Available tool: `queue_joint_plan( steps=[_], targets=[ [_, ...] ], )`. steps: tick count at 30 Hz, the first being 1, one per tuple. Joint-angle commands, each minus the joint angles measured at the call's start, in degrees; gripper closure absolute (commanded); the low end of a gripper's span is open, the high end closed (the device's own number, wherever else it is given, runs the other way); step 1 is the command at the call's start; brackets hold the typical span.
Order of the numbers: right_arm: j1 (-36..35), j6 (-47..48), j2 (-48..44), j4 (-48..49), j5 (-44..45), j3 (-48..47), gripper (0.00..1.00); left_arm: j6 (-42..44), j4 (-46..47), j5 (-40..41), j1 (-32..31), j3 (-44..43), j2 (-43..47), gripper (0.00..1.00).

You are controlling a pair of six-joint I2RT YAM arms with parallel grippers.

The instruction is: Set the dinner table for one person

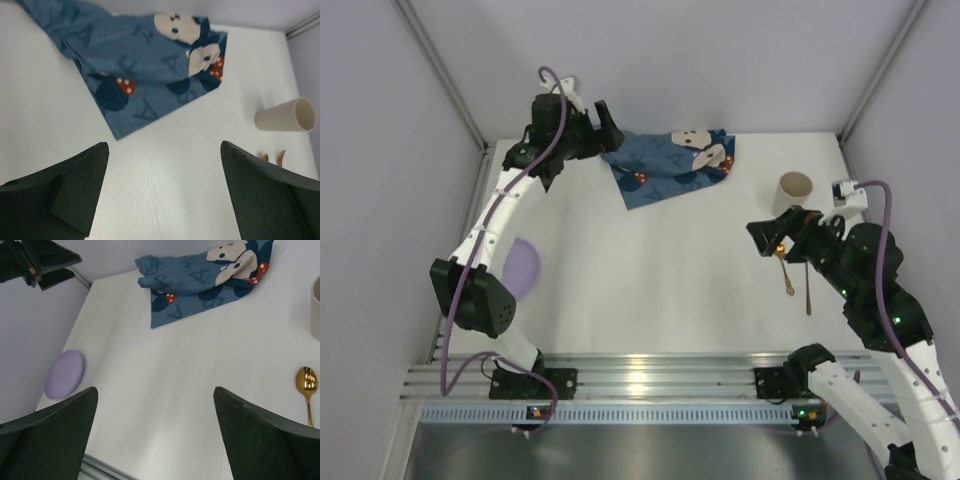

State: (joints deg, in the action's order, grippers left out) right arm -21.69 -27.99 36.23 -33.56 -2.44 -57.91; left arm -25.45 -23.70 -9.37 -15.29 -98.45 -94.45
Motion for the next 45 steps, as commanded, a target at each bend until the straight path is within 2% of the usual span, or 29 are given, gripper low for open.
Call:
queue_joint_plan(
  steps=[1,2,3,5,6,7,8,9,11,12,13,15,19,25,31,32,38,40,42,43,45],
  targets=[
    [-0.72,1.97,-2.3,-5.45,1.38,-3.43,0.0,-1.01,-12.66,12.39,-7.44,-6.81,-1.59,0.02],
    [-0.81,2.58,-2.3,-6.51,0.95,-3.79,0.0,0.39,-14.68,16.79,-9.65,-9.8,-2.39,0.02],
    [-0.81,2.67,-2.48,-8.43,0.77,-3.79,0.0,3.8,-15.57,25.45,-14.02,-12.96,-2.92,0.01],
    [-0.72,2.24,-2.92,-10.11,1.03,-3.26,0.0,5.06,-7.19,27.21,-15.21,-8.19,-1.44,0.02],
    [-0.72,2.06,-2.92,-11.16,0.94,-3.26,0.0,-0.25,-4.62,24.68,-13.03,0.2,0.13,0.02],
    [-0.72,1.54,-3.0,-11.35,0.94,-3.26,0.0,-3.52,-0.16,21.27,-10.58,4.46,0.5,0.02],
    [-0.72,1.36,-3.01,-11.44,1.03,-3.44,0.0,-11.56,2.5,13.4,-7.24,10.5,-0.02,0.02],
    [-0.72,1.27,-3.09,-11.53,1.29,-3.79,0.0,-15.9,4.44,0.88,-1.73,12.39,-2.99,0.02],
    [-0.72,1.62,-2.92,-12.23,2.26,-4.84,0.0,-22.08,4.02,-0.65,-0.45,13.64,-6.51,0.02],
    [-0.72,1.79,-2.83,-12.93,3.65,-5.45,0.0,-21.23,2.71,1.0,-2.44,13.29,-9.14,0.03],
    [-0.63,1.45,-2.31,-13.8,5.32,-6.33,0.0,-20.43,-0.96,11.11,-3.94,12.33,-10.39,0.03],
    [-0.72,1.62,-1.6,-15.04,5.69,-7.83,0.0,-18.15,-3.36,14.98,-6.33,8.47,-15.21,0.04],
    [-0.72,-0.21,-0.11,-16.44,6.74,-8.27,0.0,-18.84,-9.51,14.65,-6.25,1.0,-24.36,0.07],
    [-0.81,-1.45,3.23,-17.68,8.23,-9.76,0.0,-20.43,-6.88,12.53,-6.33,-3.49,-31.92,0.08],
    [-0.72,-3.3,5.25,-17.24,9.56,-8.98,0.0,-20.43,-8.47,13.15,-6.16,-9.11,-37.99,0.17],
    [-0.72,-3.48,5.26,-17.15,9.64,-8.8,0.0,-20.43,-8.46,12.54,-6.16,-9.82,-39.65,0.19],
    [-0.72,-3.48,7.19,-16.71,10.35,-8.62,0.0,-21.31,-8.73,7.35,-6.24,-14.66,-45.72,0.5],
    [-0.72,-2.95,8.24,-15.84,10.26,-8.71,0.0,-20.96,-8.73,6.82,-6.16,-15.8,-46.34,0.7],
    [-0.63,-1.99,9.91,-15.05,9.91,-8.89,0.0,-20.52,-9.51,6.99,-5.98,-16.15,-46.17,0.86],
    [-0.81,-1.55,10.7,-13.82,9.82,-9.15,0.0,-20.43,-10.21,7.86,-5.81,-16.33,-45.91,1.0],
    [-0.72,0.2,13.5,-11.98,8.77,-9.5,0.0,-20.08,-13.38,8.84,-4.84,-15.72,-43.81,1.0]
  ],
)
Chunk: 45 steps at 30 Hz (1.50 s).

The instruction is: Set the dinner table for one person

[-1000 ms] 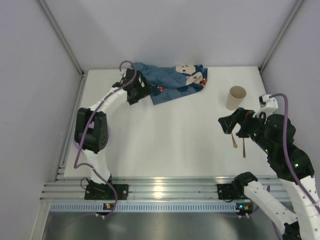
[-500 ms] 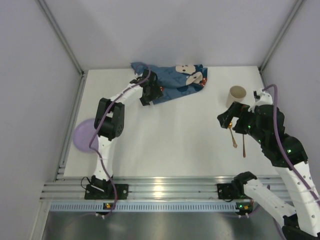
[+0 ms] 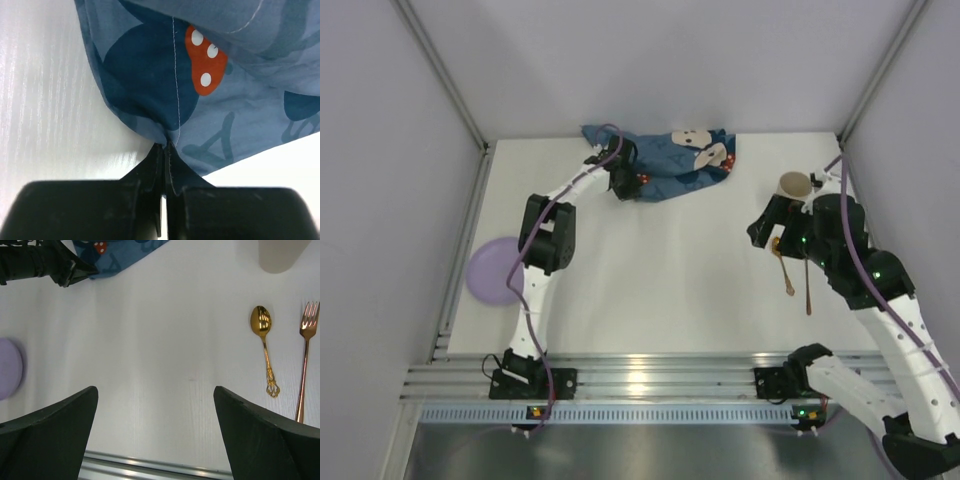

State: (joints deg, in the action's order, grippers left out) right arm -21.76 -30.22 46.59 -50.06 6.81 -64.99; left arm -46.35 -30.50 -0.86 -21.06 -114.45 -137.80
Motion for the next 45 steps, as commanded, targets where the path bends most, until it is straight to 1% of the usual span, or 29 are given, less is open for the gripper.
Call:
queue_joint_plan(
  steps=[1,2,3,4,6,7,8,9,10,11,12,13,14,15,16,18,19,22,25,29,37,43,45],
  targets=[
    [-0.57,3.05,4.38,5.41,-0.92,-3.03,0.0,1.52,-7.37,2.25,1.45,2.63,0.76,1.0],
    [-0.57,3.49,5.61,7.24,-1.53,-3.38,0.0,1.87,-7.9,3.31,2.76,4.48,3.91,1.0],
    [-0.57,4.63,8.75,8.22,-3.19,-3.74,0.0,2.31,-8.25,3.67,3.65,6.68,6.03,1.0],
    [-0.57,5.16,10.52,10.14,-4.16,-4.61,0.0,3.01,-8.26,3.85,4.7,11.92,10.4,1.0],
    [-0.48,5.96,16.32,11.91,-6.53,-5.49,0.0,3.98,-8.43,4.2,7.86,17.66,15.16,1.0],
    [-0.39,6.05,18.26,13.83,-8.55,-6.37,0.0,5.55,-8.78,4.55,9.53,22.82,19.89,1.0],
    [-0.39,5.87,22.45,14.9,-9.61,-6.64,0.0,6.35,-9.05,5.69,10.15,25.48,22.2,1.0],
    [-0.3,5.7,24.49,17.26,-11.45,-7.16,0.0,8.27,-9.83,6.22,10.68,29.86,24.4,1.0],
    [-0.13,5.35,26.6,18.59,-12.6,-7.43,0.0,9.16,-10.45,6.49,11.21,31.56,28.16,1.0],
    [-0.13,4.82,30.45,19.9,-13.65,-7.6,0.0,9.69,-11.5,7.71,11.22,33.05,29.68,1.0],
    [-0.04,4.56,32.41,22.79,-15.23,-7.69,0.0,10.57,-12.73,7.72,11.22,36.2,31.08,1.0],
    [-0.04,4.12,34.08,24.3,-15.94,-7.78,0.0,11.01,-12.83,7.37,11.22,37.8,33.45,1.0],
    [0.05,3.94,37.66,25.62,-16.91,-8.13,0.0,11.19,-12.92,7.11,11.22,39.47,34.69,1.0],
    [0.05,3.59,39.44,27.46,-17.18,-8.83,0.0,11.02,-12.74,7.02,11.22,42.79,36.79,1.0],
    [0.05,3.24,43.11,28.26,-17.53,-9.36,0.0,11.02,-12.74,6.93,11.22,44.13,37.59,1.0],
    [-0.04,2.36,47.08,29.93,-20.16,-11.2,0.0,10.66,-12.92,6.06,11.22,47.02,39.26,1.0],
    [-0.13,1.83,50.93,30.28,-21.47,-11.91,0.0,10.84,-13.0,5.79,11.13,47.74,39.62,1.0],
    [-0.13,0.52,56.75,30.99,-23.07,-13.84,0.0,10.93,-13.53,5.96,11.13,48.97,41.03,1.0],
    [-0.13,1.12,59.92,32.75,-21.93,-13.85,0.0,11.28,-14.41,6.4,11.13,48.63,41.73,1.0],
    [0.57,2.53,63.36,32.4,-17.72,-16.38,0.0,11.63,-15.81,6.58,11.13,47.49,42.26,1.0],
    [0.84,1.92,72.05,32.84,-15.95,-22.45,0.0,12.6,-18.19,6.49,11.13,43.53,39.8,1.0],
    [1.81,1.48,75.22,31.96,-11.91,-25.09,0.0,13.12,-19.16,6.23,11.13,40.8,38.13,1.0],
    [2.51,1.3,76.11,31.61,-11.91,-25.97,0.0,13.04,-19.16,6.05,11.13,40.45,37.69,1.0]
  ],
)
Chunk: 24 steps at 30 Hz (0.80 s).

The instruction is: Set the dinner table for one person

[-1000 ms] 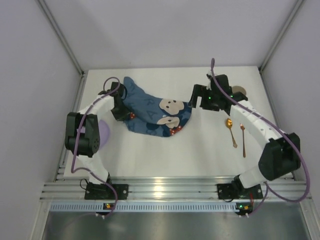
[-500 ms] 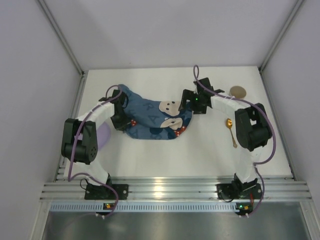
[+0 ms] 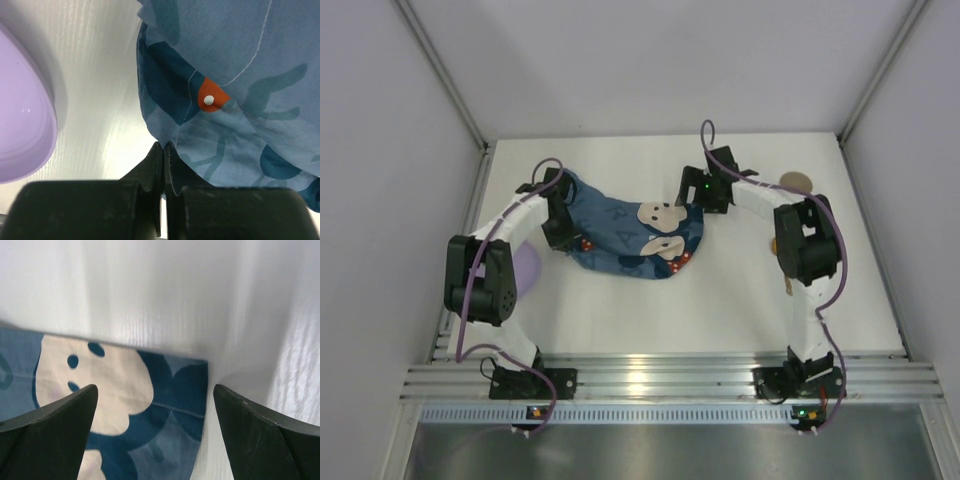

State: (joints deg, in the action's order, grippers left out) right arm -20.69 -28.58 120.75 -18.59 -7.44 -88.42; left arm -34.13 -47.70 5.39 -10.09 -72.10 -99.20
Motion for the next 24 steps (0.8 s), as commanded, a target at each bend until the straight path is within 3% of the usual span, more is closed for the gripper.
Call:
queue_joint_plan(
  steps=[1,9,10,16,18,19,24],
  targets=[
    [1.7,-0.34,2.64,-0.22,2.87,-2.89,0.0,0.82,-1.96,-0.29,0.16,-1.91,-1.08,1.0],
    [2.23,-2.44,4.66,-0.66,0.68,-4.74,0.01,1.52,-1.87,0.32,0.16,-2.35,-2.66,1.0],
    [1.62,-3.32,5.19,-0.4,-1.15,-5.35,0.05,1.52,-1.87,0.24,0.16,-2.61,-2.93,1.0],
    [-1.81,-2.28,5.73,-1.36,-1.0,-7.11,0.07,1.7,-1.87,0.15,0.16,-4.19,-4.6,1.0],
    [-1.81,-2.18,5.03,-2.24,-0.29,-7.29,0.18,1.79,-1.87,0.15,0.16,-4.46,-5.3,1.0],
    [-1.55,-2.27,4.94,-1.89,-1.86,-7.03,0.3,1.79,-1.87,-0.02,0.16,-4.54,-5.39,1.0],
    [-1.64,-3.68,6.51,-3.12,-6.88,-7.11,0.41,1.52,-1.25,-0.55,0.16,-4.81,-6.53,1.0]
  ],
)
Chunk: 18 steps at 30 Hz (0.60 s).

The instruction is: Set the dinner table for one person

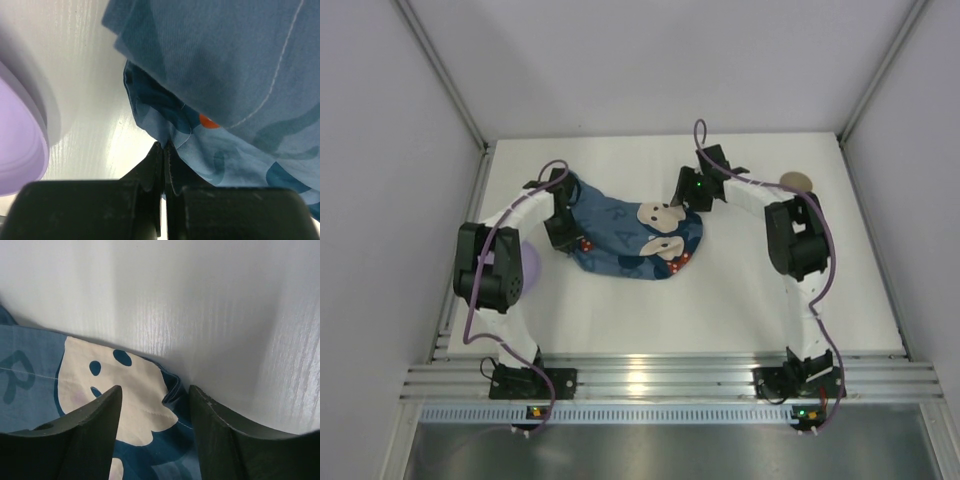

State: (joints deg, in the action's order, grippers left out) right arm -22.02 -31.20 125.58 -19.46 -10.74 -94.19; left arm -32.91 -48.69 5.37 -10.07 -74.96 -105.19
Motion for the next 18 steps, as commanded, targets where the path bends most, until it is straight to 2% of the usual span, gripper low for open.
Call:
queue_joint_plan(
  steps=[1,4,7,10,11,13,14,18],
  targets=[
    [-0.48,-0.97,2.03,-2.59,-4.11,-1.43,0.44,0.3,-0.36,-0.62,0.13,-2.29,-0.81,1.0],
    [-0.66,-0.09,2.92,-5.31,-3.59,-2.04,0.55,0.3,-0.36,-1.06,0.13,-2.91,-1.42,1.0],
    [-0.65,1.83,3.27,-7.77,-1.4,-3.01,0.57,0.47,-0.36,-1.23,0.13,-3.53,-1.95,1.0],
    [-0.48,3.42,2.92,-9.36,-0.07,-3.63,0.75,0.56,-0.27,-1.67,0.13,-3.88,-2.39,1.0],
    [-0.31,3.6,2.92,-9.45,-0.15,-3.63,0.88,0.56,-0.27,-1.76,0.13,-3.88,-2.48,1.0],
    [-0.13,4.13,3.0,-10.06,0.02,-3.98,0.97,0.56,-0.27,-1.94,0.13,-3.79,-2.48,1.0],
    [-0.04,4.39,2.92,-10.76,0.28,-4.07,1.0,0.56,-0.36,-2.03,0.13,-3.7,-2.48,1.0],
    [0.49,4.92,1.08,-11.03,-0.07,-3.89,1.0,0.65,-0.27,-1.94,0.13,-3.35,-2.04,1.0]
  ],
)
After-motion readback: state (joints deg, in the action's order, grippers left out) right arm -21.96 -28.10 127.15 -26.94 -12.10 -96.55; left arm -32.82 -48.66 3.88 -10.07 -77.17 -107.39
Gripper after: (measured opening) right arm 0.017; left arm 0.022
